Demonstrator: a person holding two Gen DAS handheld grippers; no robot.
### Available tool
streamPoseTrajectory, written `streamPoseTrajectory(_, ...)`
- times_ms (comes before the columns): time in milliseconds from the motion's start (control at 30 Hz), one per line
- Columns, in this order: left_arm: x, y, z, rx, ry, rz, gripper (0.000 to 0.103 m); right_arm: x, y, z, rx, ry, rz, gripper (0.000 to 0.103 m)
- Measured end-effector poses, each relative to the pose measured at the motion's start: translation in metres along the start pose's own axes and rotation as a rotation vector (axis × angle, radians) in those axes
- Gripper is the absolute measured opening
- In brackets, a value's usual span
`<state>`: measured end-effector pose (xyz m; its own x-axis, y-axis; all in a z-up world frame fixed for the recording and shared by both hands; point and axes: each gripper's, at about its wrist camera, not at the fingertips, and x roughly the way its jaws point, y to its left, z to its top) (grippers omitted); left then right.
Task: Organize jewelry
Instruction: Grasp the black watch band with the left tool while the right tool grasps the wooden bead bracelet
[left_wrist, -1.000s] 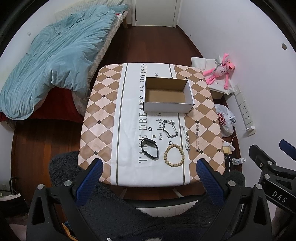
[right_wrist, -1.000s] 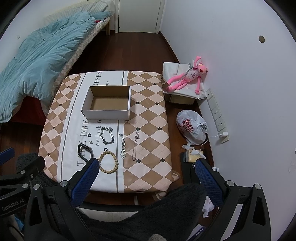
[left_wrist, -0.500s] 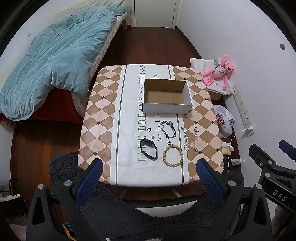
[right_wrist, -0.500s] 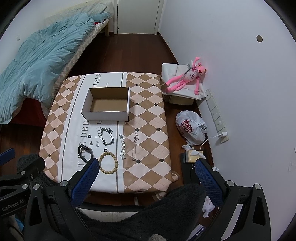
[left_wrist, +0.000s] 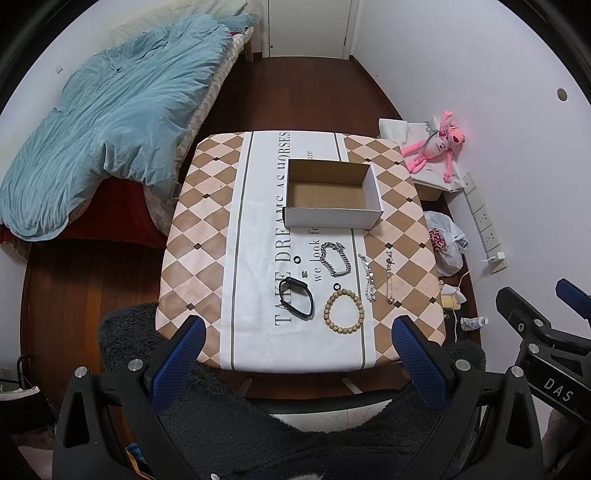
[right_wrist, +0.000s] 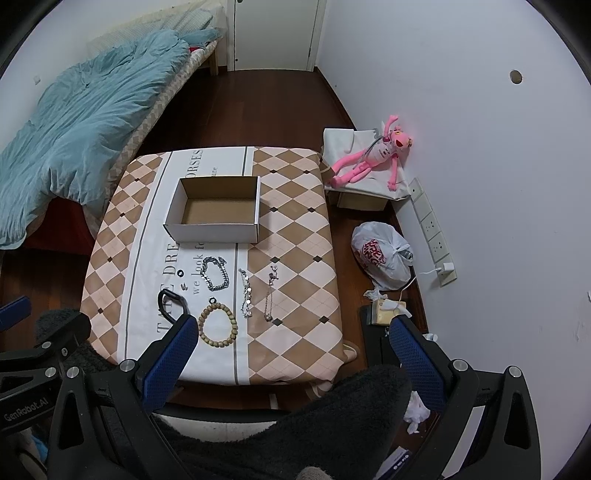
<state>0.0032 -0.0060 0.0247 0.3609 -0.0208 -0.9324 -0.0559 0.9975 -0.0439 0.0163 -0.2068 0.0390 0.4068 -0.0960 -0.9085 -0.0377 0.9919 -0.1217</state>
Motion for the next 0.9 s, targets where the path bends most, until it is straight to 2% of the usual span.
streamPoseTrajectory(133,0.002,-0.001,0.007,-0.004,-0.024,0.011,0.103,0.003,0.001,0.005,0.013,0.008,0.007,0.103)
streamPoseTrajectory(300,0.035,0.009,0.011,-0.040,-0.051,0.066,0.103,0.037,0.002,0.015,0.048,0.054,0.023,0.103)
streamPoseTrajectory(500,0.098,0.028,0.012,-0.047,0.023,0.155,0.103,0.115,0.019,0.014,0.043,0.172,0.030,0.103)
streamPoseTrajectory(567,0.119,0.034,0.007,-0.047,0.059,0.178,0.103,0.146,0.025,0.004,0.035,0.218,0.040,0.102)
streamPoseTrajectory(733,0.165,0.046,-0.007,-0.052,0.138,0.206,0.103,0.208,0.041,-0.024,0.036,0.320,0.092,0.092)
streamPoseTrajectory(900,0.197,0.050,-0.015,-0.062,0.209,0.220,0.103,0.249,0.059,-0.048,0.036,0.356,0.121,0.082)
